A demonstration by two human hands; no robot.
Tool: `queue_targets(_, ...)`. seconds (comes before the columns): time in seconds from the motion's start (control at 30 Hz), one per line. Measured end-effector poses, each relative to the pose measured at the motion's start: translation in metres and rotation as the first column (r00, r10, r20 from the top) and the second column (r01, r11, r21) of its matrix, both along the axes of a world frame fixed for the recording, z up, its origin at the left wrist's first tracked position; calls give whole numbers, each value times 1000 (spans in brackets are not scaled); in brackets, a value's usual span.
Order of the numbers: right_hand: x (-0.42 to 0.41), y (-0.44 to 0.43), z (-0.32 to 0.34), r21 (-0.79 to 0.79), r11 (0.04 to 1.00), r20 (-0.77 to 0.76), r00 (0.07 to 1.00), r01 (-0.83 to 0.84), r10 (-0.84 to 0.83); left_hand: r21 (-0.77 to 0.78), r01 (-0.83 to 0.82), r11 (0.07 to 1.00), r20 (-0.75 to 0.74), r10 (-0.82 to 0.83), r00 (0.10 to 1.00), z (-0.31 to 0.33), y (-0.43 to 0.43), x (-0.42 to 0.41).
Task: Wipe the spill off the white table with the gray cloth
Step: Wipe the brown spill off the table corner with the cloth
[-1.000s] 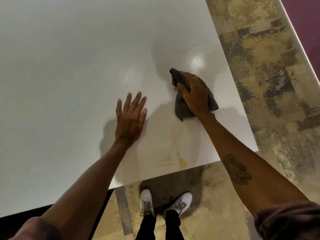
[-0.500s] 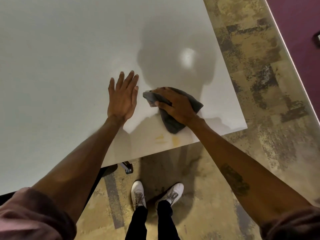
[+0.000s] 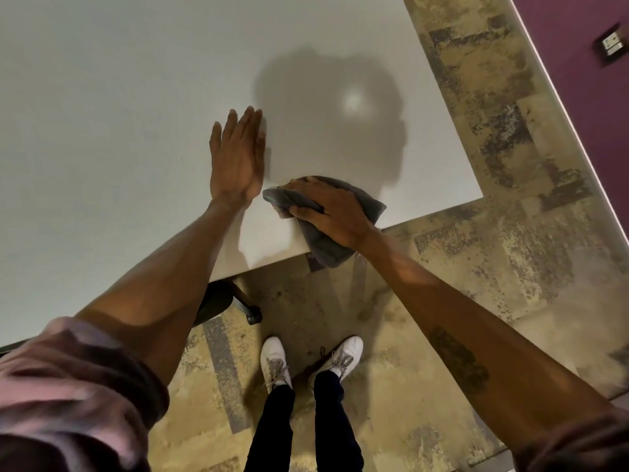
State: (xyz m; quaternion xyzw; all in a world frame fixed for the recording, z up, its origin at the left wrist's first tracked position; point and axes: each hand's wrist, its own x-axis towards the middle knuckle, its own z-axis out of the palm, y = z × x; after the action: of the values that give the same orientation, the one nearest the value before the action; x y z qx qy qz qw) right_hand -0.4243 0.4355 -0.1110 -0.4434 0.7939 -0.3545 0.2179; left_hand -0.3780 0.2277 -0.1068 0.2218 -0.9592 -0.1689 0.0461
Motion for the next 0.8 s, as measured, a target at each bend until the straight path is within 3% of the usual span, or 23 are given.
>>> queue_targets(0.37,76,16,-2,-91,996,-9,1000,-8,7,39,54,998,-76,-51,996,1,15,25)
queue_targets(0.53,96,17,-4,-154,962,-163,966,-225,200,43,42,998,-75,-38,996,-3,15,23)
queue_targets(0.7,98,22,-10,-96,929,-374,878,-358,299,18,64,998,-61,-63,996,-7,13,24)
queue_targets(0.8,99,20,-10,-109,919,-408,861,-378,305,-2,63,998,-48,-63,997,-7,13,22)
